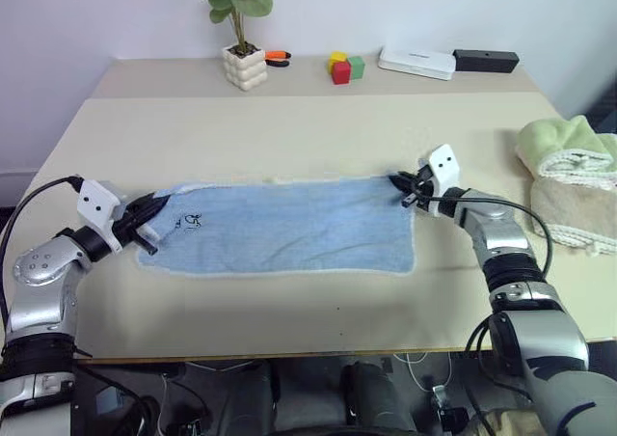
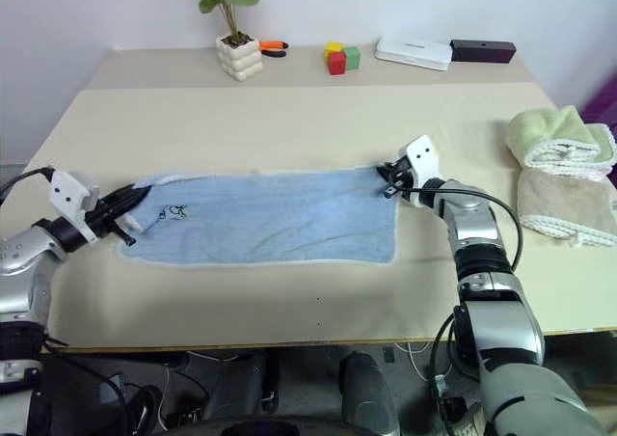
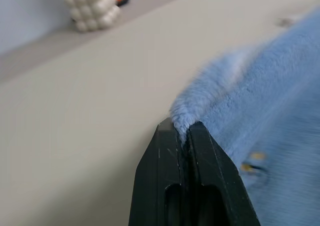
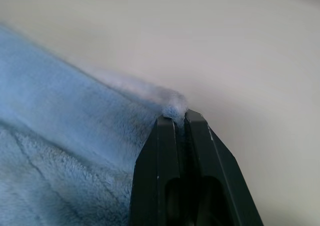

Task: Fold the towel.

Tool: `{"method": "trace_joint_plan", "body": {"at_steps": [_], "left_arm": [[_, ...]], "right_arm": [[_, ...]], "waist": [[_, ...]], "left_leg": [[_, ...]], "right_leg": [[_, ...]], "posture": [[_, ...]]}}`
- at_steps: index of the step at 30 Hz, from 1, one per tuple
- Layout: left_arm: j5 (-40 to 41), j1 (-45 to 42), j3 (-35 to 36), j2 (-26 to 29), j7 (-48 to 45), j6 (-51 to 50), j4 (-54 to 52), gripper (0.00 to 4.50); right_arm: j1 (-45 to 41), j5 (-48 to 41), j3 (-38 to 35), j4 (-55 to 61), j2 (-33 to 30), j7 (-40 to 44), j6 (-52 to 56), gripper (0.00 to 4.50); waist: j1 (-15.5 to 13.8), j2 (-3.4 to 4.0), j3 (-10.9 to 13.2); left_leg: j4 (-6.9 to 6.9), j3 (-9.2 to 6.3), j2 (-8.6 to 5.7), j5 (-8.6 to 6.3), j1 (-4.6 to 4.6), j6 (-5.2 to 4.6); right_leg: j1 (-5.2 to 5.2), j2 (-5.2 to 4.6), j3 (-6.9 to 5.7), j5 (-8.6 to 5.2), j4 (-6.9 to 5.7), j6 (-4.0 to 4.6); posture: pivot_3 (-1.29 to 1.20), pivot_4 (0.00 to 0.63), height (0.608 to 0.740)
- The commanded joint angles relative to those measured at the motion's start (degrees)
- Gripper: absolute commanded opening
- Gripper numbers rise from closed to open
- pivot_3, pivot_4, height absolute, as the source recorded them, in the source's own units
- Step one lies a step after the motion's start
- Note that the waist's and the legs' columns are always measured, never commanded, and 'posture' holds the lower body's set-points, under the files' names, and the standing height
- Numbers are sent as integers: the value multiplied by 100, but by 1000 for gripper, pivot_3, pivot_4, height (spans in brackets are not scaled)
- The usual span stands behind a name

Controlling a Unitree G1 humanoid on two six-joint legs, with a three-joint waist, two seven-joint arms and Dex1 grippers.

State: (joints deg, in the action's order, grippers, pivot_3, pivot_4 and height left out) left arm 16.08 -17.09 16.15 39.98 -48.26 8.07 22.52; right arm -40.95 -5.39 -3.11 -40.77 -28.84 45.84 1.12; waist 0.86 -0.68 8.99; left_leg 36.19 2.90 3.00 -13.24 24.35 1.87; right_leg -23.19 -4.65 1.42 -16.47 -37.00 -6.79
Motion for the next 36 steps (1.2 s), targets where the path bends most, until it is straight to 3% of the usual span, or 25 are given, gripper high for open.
{"method": "trace_joint_plan", "body": {"at_steps": [1,7,11,14,18,24,27,30,36], "left_arm": [[-363,-615,-150,-54,320,404,626,0],[-1285,-2606,-800,-333,1012,1302,2707,0],[-1938,-3969,-1129,-271,1907,1800,4031,0],[-2108,-4747,-1174,-164,2286,1877,4619,0],[-2197,-5159,-1197,27,2241,2137,4891,0],[-1657,-4614,-894,161,850,2672,4732,0],[-1263,-4121,-725,85,-33,2797,4524,0],[-871,-3037,-655,-54,-868,2903,4028,0],[-187,-1733,-523,147,-1933,2444,2774,0]], "right_arm": [[-147,-94,-124,303,-169,-23,90,97],[-1306,191,-15,-1037,227,-632,-631,97],[-2215,460,-72,-2075,316,-1509,-1275,97],[-2681,471,-199,-2485,209,-1851,-1666,97],[-2826,188,-491,-2527,62,-1574,-2033,97],[-1396,-863,-813,-682,151,139,-2251,97],[-436,-1179,-741,521,156,421,-1811,97],[1070,-1562,-708,1913,69,690,-1228,97],[2306,-1936,-843,3306,-453,1081,-503,97]], "waist": [[-4,0,0],[-14,-10,6],[-1,-9,6],[11,-12,8],[26,-11,9],[32,-11,9],[22,-9,10],[-5,-7,10],[-12,-10,16]], "left_leg": [[0,0,0,0,0,0],[5,1,-3,7,2,11],[-6,0,-4,12,7,18],[-7,2,-4,21,15,35],[-15,5,-5,21,17,34],[-11,5,-4,21,12,35],[-8,5,-3,22,12,36],[-5,6,-3,22,11,36],[6,5,-2,10,12,15]], "right_leg": [[0,0,0,0,0,0],[1,2,-1,0,0,-1],[-4,2,-2,0,-1,-4],[-11,0,-3,-1,0,-5],[-14,-1,-4,-4,3,-11],[-6,1,-6,-7,0,-15],[-6,-1,-6,-7,-6,-16],[-2,-3,-6,-8,-8,-16],[-8,-3,-4,-8,-10,-15]], "posture": [[0,150,740],[0,150,740],[0,150,740],[0,150,740],[0,150,740],[0,150,740],[0,150,740],[0,150,740],[0,150,740]]}}
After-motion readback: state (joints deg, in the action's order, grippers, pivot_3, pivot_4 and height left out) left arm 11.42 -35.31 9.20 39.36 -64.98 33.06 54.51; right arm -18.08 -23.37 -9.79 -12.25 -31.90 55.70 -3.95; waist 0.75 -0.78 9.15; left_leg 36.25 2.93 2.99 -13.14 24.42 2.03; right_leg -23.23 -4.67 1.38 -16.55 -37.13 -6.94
